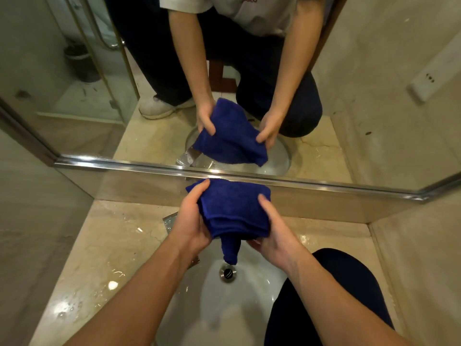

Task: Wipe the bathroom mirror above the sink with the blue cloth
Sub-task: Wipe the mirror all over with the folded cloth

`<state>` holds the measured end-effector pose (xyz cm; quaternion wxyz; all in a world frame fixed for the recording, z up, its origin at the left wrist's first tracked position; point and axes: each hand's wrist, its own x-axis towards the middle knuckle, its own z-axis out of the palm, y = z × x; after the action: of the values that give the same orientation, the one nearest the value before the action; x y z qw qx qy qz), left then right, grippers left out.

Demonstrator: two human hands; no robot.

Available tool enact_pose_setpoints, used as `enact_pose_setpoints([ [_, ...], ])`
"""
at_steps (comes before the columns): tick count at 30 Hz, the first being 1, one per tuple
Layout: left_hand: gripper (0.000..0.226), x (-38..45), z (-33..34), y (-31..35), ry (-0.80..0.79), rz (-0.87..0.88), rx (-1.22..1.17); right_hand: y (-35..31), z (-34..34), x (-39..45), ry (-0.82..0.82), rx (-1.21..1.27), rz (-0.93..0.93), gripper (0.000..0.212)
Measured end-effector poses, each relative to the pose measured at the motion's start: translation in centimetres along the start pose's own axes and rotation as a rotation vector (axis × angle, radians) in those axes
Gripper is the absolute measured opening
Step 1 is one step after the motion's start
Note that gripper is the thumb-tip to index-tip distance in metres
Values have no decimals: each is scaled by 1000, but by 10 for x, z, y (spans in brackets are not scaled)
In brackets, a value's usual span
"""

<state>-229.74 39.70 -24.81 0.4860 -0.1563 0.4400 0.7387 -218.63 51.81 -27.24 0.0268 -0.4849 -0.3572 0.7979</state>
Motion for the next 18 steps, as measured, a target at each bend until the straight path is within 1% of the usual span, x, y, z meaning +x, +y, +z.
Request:
enact_pose_setpoints([
  [2, 33, 8, -3, 2, 38, -14, 90, -1, 0, 2, 12, 39, -86, 39],
  [5, 35, 21, -7, -4, 153, -21, 301, -8, -9, -2, 120, 23, -267, 25],
  [6, 36, 24, -3, -7, 169, -18, 329, -11, -13, -4, 150, 32, -321, 21],
  [7, 38, 25, 3, -10, 150, -17, 307, -15, -15, -6, 176, 63, -361, 19],
  [9, 40, 29, 24, -16, 63, -7, 151, -29, -23, 1, 233, 194, -400, 22],
  [11, 36, 34, 49, -21, -27, 21, 0, -49, -30, 8, 233, 336, -404, 30],
  [12, 36, 39, 59, -25, -50, 36, -62, -56, -31, 11, 216, 344, -402, 33],
  [14, 47, 49, 73, -32, -8, 57, -172, -60, -28, 19, 221, 204, -456, 34],
  [16, 57, 54, 77, -35, 37, 93, -250, -57, -18, 23, 272, 22, -537, 38],
  [18, 49, 58, 72, -32, 95, 138, -285, -50, -8, 30, 316, -50, -580, 41],
])
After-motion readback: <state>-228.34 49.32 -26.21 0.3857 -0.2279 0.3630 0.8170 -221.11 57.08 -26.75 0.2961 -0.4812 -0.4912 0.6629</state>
